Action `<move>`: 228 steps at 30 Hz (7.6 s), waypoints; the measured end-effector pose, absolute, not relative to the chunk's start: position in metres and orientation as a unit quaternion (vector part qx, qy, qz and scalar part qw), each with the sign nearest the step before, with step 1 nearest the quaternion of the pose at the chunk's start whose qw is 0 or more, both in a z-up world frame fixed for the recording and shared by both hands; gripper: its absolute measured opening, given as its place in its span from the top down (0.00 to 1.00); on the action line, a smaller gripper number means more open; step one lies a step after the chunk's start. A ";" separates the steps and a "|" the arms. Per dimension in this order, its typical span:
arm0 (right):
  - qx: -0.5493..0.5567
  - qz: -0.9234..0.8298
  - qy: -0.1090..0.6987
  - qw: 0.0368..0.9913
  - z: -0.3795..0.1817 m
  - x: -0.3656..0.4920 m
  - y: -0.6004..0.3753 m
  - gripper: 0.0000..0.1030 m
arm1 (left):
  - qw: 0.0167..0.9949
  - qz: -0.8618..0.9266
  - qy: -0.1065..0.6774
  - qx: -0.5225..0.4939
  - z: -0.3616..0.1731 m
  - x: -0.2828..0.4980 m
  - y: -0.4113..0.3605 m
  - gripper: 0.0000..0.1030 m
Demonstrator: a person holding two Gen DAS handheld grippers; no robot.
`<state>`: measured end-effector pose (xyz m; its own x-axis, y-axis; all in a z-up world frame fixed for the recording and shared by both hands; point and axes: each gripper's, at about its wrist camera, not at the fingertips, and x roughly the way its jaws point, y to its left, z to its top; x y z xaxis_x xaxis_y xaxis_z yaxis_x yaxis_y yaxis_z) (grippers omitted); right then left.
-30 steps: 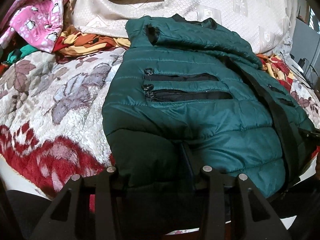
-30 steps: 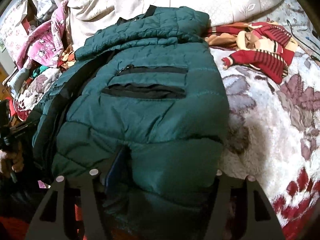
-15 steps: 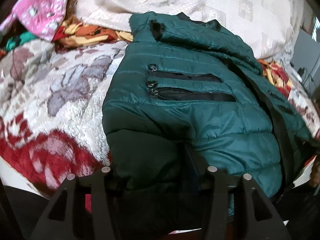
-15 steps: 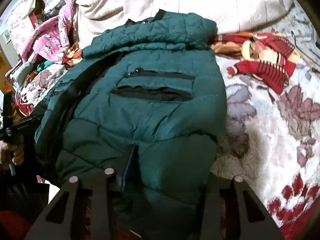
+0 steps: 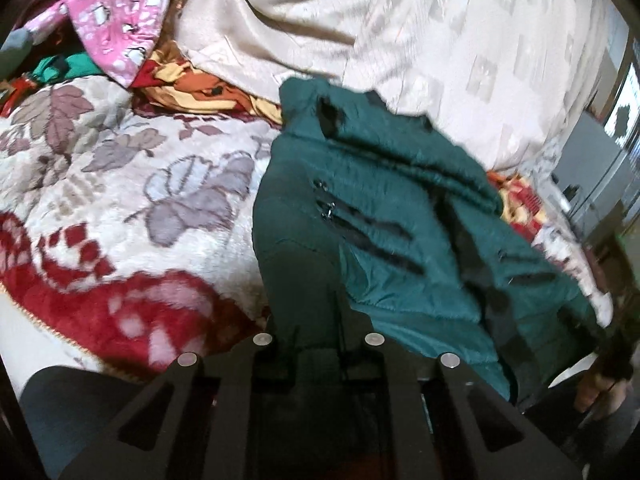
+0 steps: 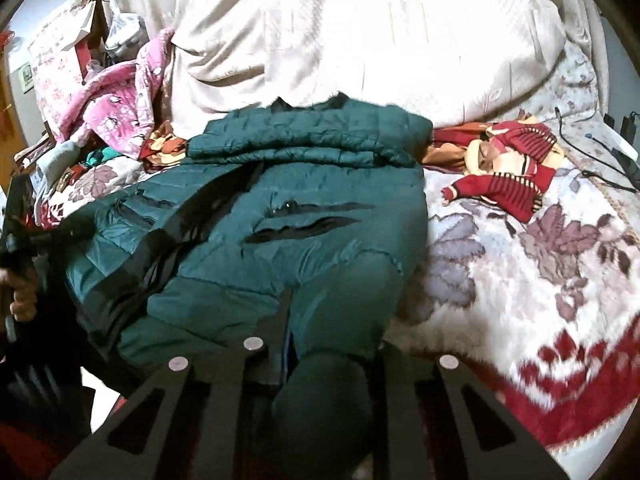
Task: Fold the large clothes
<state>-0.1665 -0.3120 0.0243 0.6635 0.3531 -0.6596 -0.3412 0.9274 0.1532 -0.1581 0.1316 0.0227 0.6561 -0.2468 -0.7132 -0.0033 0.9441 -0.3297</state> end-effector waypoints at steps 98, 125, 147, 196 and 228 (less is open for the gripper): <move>0.306 0.153 0.339 0.876 0.057 0.109 -0.368 0.25 | 0.904 -0.114 0.334 -0.241 0.063 0.116 0.120 0.40; 0.043 0.074 0.458 0.885 -0.003 0.167 -0.289 0.08 | 0.900 -0.011 0.431 -0.066 -0.017 0.156 0.069 0.35; 0.041 0.066 0.400 0.913 0.058 0.104 -0.306 0.08 | 0.920 -0.009 0.377 -0.109 0.046 0.127 0.136 0.40; 0.229 0.271 0.434 0.828 -0.035 0.136 -0.403 0.29 | 0.860 -0.123 0.461 -0.177 -0.033 0.118 0.149 0.50; -0.044 0.108 0.448 0.886 0.000 0.111 -0.322 0.54 | 0.910 0.016 0.414 -0.017 -0.010 0.101 0.089 0.79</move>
